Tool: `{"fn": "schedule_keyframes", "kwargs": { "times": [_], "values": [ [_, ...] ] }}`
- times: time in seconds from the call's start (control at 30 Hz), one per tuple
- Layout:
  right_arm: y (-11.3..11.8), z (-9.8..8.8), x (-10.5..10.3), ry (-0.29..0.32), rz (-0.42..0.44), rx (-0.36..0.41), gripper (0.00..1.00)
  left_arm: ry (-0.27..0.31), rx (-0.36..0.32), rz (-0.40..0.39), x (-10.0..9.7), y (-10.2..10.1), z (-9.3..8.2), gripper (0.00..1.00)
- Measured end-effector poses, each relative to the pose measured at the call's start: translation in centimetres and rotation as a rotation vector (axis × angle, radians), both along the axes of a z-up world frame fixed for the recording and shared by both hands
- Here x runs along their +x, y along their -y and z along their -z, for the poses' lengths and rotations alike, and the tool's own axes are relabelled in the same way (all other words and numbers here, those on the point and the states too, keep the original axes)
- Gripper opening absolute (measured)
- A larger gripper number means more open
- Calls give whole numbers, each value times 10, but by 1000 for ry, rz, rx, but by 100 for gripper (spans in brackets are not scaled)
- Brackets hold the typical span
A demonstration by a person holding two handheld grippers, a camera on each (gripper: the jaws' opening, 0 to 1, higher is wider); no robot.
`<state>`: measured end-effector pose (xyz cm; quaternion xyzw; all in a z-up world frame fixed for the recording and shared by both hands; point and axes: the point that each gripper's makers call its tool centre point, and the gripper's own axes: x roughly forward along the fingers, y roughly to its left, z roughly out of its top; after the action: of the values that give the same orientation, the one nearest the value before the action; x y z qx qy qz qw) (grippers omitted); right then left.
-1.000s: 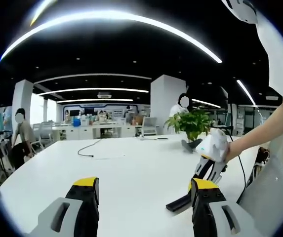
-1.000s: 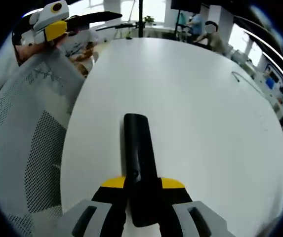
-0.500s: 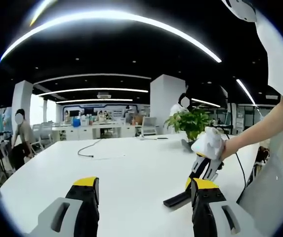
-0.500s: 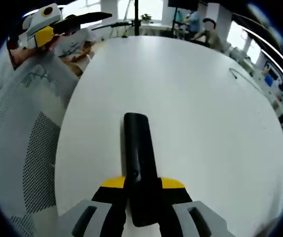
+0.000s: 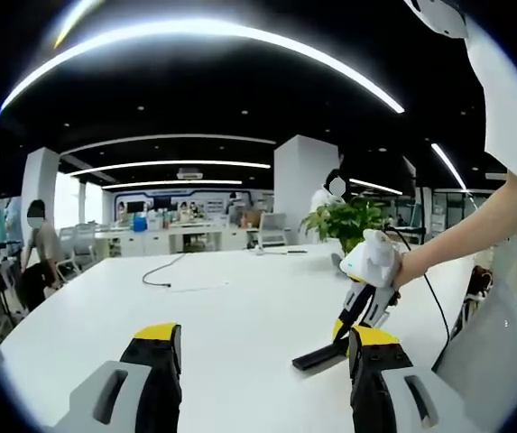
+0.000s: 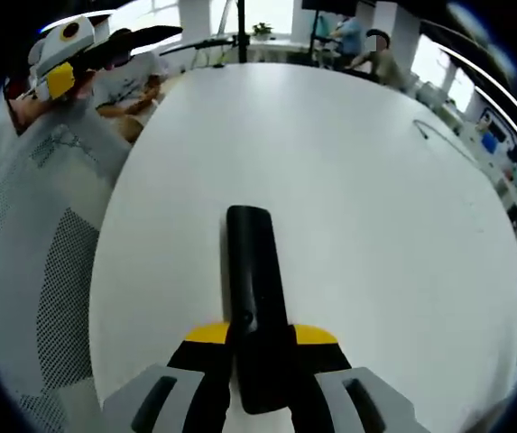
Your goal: Press the specified remote control buttons in sequence, fully releasing each button before pressing the next.
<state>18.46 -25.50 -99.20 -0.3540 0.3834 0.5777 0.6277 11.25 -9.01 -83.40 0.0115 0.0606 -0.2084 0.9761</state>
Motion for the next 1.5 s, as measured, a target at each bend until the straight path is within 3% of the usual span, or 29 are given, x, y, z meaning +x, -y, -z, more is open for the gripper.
{"fn": "schedule_keyframes", "kwargs": {
  "times": [1.5],
  "values": [
    [1, 1, 46, -15, 6, -76, 21, 3, 5, 13, -3, 3, -1, 78]
  ]
}}
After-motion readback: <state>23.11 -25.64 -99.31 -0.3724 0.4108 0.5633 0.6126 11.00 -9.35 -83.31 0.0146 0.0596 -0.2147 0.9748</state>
